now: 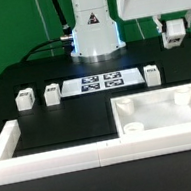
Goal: Assemble square table
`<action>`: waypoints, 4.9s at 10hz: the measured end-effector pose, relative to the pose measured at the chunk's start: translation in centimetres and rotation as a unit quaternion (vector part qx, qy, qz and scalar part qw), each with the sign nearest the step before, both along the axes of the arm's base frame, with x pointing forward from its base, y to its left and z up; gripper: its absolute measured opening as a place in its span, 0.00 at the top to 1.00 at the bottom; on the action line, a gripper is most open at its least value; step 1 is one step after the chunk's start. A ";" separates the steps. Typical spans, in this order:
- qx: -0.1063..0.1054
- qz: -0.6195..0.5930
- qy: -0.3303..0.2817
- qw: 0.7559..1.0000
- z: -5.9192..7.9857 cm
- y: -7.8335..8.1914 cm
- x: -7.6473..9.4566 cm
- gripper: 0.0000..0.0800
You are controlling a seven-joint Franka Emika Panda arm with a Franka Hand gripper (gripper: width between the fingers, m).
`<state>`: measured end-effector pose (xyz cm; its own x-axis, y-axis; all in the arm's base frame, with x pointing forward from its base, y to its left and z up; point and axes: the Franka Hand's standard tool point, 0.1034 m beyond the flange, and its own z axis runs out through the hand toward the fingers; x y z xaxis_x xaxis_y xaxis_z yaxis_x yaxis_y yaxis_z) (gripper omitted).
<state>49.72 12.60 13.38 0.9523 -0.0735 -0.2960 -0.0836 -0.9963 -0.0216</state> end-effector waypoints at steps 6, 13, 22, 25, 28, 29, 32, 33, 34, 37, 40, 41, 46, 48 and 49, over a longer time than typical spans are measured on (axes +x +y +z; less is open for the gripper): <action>0.019 -0.032 -0.230 0.973 2.2 1.5 6.8 0.64; 0.021 0.004 -0.364 0.931 1.5 -1.0 10.5 0.64; 0.010 0.032 -0.385 0.922 1.4 -2.7 12.7 0.64; 0.012 0.032 -0.391 0.920 0.7 -3.0 12.9 0.64; 0.013 0.032 -0.385 0.922 -0.7 -2.0 12.5 0.64; 0.012 0.038 -0.381 0.924 -1.5 -1.5 12.4 0.64; 0.012 0.044 -0.374 0.926 -2.9 -1.0 12.2 0.64; 0.011 0.044 -0.371 0.927 -3.3 -1.0 12.1 0.64; 0.012 0.045 -0.369 0.928 -3.7 -0.9 12.1 0.64; 0.010 0.048 -0.370 0.928 -4.4 -1.0 12.9 0.64; 0.009 0.050 -0.382 0.923 -5.1 -0.6 12.6 0.64; 0.007 0.047 -0.386 0.921 -5.2 -0.6 12.5 0.64; -0.004 0.036 -0.420 0.907 -5.3 -0.6 12.0 0.64; -0.004 0.037 -0.420 0.907 -5.3 -0.6 12.0 0.33; -0.004 0.038 -0.420 0.907 -5.3 -0.6 12.0 0.33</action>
Offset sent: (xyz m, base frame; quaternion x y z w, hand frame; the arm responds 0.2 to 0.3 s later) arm 0.0000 0.0000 0.0000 0.0000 0.1938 0.0000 0.9810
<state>61.70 12.02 8.08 0.8442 0.0034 0.5360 0.0279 -0.9989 -0.0376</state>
